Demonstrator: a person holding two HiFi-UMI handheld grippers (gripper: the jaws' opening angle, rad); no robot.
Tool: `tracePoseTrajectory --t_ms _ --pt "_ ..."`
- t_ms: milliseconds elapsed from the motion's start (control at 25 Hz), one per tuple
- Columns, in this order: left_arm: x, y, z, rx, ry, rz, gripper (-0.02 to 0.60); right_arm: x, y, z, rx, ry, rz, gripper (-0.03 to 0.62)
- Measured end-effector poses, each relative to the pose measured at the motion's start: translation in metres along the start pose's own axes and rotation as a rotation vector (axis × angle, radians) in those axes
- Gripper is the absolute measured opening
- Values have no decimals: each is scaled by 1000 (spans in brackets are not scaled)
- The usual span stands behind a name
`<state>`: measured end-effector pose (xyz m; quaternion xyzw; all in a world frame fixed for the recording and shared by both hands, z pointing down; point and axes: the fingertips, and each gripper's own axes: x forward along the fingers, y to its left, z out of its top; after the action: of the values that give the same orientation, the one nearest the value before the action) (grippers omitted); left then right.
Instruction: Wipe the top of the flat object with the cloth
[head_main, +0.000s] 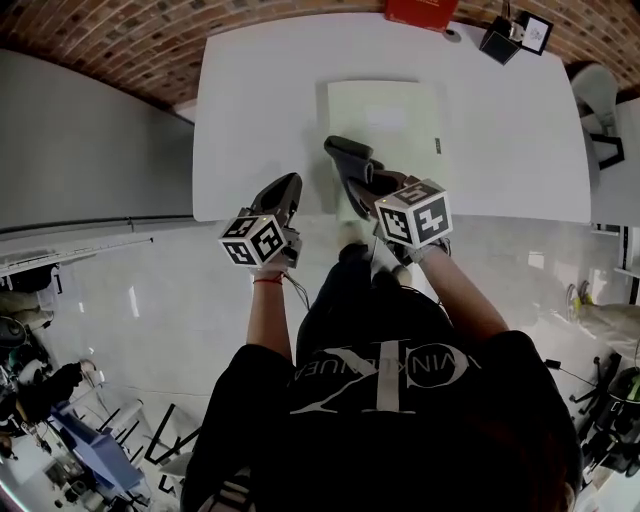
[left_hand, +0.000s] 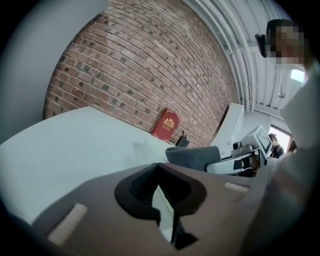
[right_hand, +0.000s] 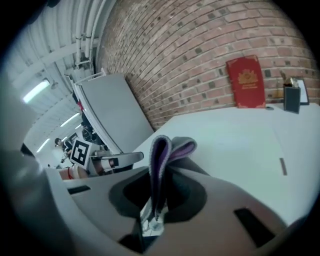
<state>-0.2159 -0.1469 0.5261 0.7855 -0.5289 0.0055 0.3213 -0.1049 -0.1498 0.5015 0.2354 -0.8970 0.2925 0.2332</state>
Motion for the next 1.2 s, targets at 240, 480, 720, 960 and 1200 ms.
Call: tracePoseTrajectory --t_ms 240,480,720,960,1200 --pt "-28 11 -4 -5 -25 58 12 32 32 -27 -37 114 80 50" --pt "-36 15 -4 -6 -31 78 12 44 35 -38 -81 164 88 49" --pt "-27 5 -6 0 -27 68 12 41 51 -45 -150 196 169 50" --pt "-17 -5 -6 12 -19 54 12 28 19 -39 -81 156 88 50" --pt "-9 -11 -7 22 -10 57 12 8 -14 -39 -17 114 12 49"
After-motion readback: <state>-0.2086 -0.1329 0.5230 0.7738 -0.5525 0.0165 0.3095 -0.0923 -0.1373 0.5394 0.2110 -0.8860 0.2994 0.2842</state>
